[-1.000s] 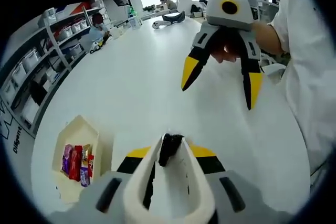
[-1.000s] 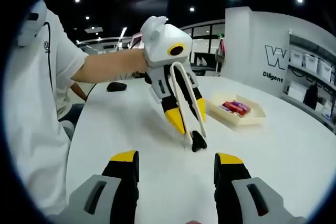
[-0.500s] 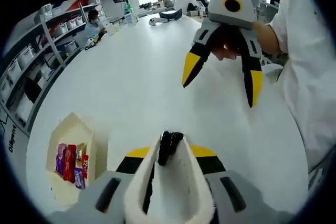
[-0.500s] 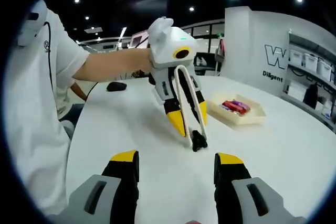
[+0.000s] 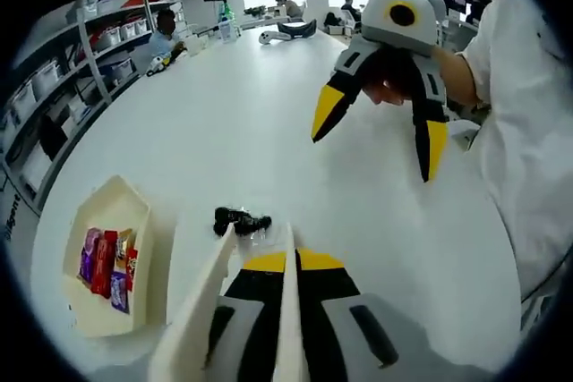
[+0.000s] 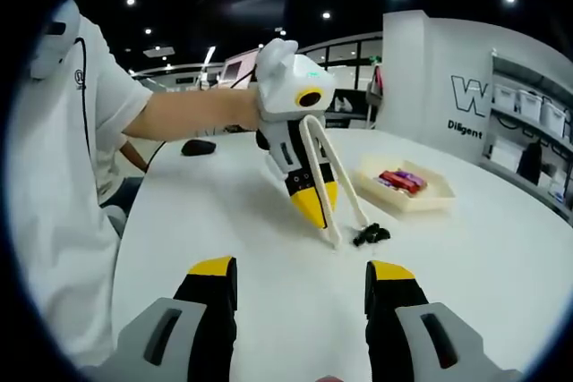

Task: Place the target food into the container with the food tongs after gripping and lifting it, then release it inside without dropping or visibly crushing the food.

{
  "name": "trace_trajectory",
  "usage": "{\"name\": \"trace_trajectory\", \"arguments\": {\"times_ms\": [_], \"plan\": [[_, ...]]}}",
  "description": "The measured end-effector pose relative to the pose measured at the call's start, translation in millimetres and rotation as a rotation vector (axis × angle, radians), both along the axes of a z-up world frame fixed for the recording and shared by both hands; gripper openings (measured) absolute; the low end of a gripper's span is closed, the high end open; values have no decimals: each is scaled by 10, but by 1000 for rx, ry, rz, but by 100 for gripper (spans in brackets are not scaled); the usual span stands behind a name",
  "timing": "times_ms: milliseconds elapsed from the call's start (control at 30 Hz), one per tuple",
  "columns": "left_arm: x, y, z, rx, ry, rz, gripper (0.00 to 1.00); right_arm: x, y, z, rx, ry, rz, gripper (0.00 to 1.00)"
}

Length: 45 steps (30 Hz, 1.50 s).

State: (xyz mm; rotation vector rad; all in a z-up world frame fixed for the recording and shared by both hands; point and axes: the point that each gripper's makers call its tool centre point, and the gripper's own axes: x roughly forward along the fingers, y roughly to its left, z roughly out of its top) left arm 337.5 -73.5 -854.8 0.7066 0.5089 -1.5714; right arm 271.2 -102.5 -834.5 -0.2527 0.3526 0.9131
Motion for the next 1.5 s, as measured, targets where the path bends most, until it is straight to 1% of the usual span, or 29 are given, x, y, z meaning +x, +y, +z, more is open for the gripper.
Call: {"name": "trace_trajectory", "arguments": {"times_ms": [33,267,400,500,667,800,1000,1167,1200,1267,1300,1367,1400,1500], "plan": [[16,15,12,-8,-1,4,0,-3,5,3,1,0,1,54],[53,54,17,3,0,38,0,2,0,0,0,1,-1,54],[28,81,-5,1,21,44,0,3,6,-8,-3,1,1,54],[9,92,-22,3,24,45,0,6,7,-17,-4,4,1,54],[-35,103,10,-5,26,33,0,13,14,-10,-3,3,2,54],[-115,97,36,-9,23,2,0,21,26,-11,-3,2,5,54],[-321,81,105,-17,20,-72,0,93,103,30,-2,-21,29,54],[-434,92,174,-27,19,-111,0,169,190,40,-16,-63,69,52],[-457,98,187,-28,15,-122,0,196,209,52,-17,-83,79,51],[-499,113,211,-31,16,-135,0,231,225,43,-24,-89,88,50],[-517,120,220,-33,13,-141,0,242,237,57,-28,-108,99,49],[-549,136,231,-36,14,-152,0,250,259,65,-26,-117,109,48],[-569,146,228,-34,11,-158,0,247,283,76,-32,-136,126,46],[-618,160,225,-38,11,-177,0,217,344,88,-31,-150,158,43]]}}
